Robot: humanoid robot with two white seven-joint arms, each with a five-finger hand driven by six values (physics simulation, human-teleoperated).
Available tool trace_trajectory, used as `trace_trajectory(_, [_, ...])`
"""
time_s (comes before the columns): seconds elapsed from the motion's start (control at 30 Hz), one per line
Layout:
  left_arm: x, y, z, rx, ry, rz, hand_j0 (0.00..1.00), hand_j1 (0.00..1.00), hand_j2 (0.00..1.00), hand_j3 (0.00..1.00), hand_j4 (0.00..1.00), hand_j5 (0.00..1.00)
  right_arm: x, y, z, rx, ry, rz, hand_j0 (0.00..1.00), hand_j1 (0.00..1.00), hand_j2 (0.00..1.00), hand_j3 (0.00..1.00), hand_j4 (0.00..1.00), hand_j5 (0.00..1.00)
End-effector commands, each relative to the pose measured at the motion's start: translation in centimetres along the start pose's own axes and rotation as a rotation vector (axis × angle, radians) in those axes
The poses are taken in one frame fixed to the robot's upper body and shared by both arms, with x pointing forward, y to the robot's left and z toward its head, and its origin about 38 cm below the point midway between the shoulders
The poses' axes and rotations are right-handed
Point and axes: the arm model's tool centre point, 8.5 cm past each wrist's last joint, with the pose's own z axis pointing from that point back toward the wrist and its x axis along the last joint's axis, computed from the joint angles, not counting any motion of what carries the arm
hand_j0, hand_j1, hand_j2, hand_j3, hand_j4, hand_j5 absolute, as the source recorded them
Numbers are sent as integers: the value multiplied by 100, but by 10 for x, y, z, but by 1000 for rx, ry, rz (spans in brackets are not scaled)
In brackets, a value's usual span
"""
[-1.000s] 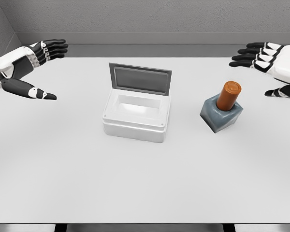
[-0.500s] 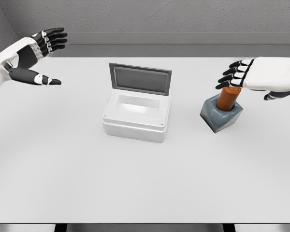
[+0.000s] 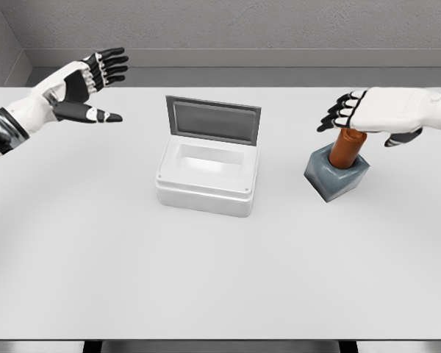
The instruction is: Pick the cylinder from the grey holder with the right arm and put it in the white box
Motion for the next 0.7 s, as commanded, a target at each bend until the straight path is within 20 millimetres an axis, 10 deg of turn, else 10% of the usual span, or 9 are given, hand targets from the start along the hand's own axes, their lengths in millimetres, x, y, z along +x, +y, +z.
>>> trace_trajectory(0.0, [-4,-6,-4,-14,8,-7,100,100,100,100,100,100,0,4,-7,11,-3,-3,99,99,99,99,99,99])
trace_trajectory(0.67, [-2,-3,-4,-10,12,-24,100,100,100,100,100,100,10,4,-23,35,-33,30,79,79,79,79,79,79])
